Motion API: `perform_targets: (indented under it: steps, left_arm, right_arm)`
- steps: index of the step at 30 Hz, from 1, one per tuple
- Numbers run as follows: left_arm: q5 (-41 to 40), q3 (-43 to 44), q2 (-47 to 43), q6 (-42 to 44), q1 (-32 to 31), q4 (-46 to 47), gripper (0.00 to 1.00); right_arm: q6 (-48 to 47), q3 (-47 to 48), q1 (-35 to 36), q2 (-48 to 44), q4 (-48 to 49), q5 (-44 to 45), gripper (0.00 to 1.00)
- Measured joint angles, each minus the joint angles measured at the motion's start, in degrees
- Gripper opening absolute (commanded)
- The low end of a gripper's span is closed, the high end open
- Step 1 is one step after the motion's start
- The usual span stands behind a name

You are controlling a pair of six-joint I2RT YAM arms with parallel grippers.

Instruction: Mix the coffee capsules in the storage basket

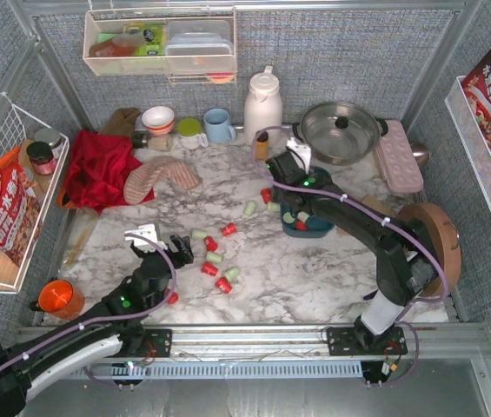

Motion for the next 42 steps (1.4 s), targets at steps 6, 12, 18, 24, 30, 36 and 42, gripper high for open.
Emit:
perform_targets:
  steps: [6, 12, 18, 24, 30, 36, 42]
  left_arm:
    - [0.0, -0.5, 0.3, -0.2, 0.0, 0.2, 0.87]
    - [0.0, -0.5, 0.2, -0.4, 0.0, -0.1, 0.87]
    - [0.0, -0.6, -2.3, -0.8, 0.0, -0.4, 0.87]
    - [-0.7, -1.8, -4.6, -0.8, 0.0, -0.9, 0.88]
    - [-1.4, -2.2, -5.2, -0.8, 0.0, -1.1, 0.89]
    - [-1.4, -2.2, -5.4, -0.8, 0.0, -1.4, 0.89]
    - [-1.5, -2.2, -6.1, -0.8, 0.0, -1.4, 0.89]
  right_arm:
    - [-1.0, 5.2, 5.8, 4.9, 0.5, -3.8, 0.59]
    - [-0.9, 7.1, 7.6, 12.0, 5.2, -7.7, 0.59]
    - [0.6, 7.1, 8.4, 16.9, 11.0, -8.9, 0.59]
    - [2.1, 8.4, 8.6, 22.0, 13.5, -8.1, 0.57]
    - [3.7, 10.1, 8.6, 25.2, 13.8, -7.2, 0.44]
    - [4.1, 10.8, 8.6, 25.9, 13.4, -6.3, 0.33]
    - [3.7, 9.7, 8.6, 24.1, 12.2, -6.0, 0.32]
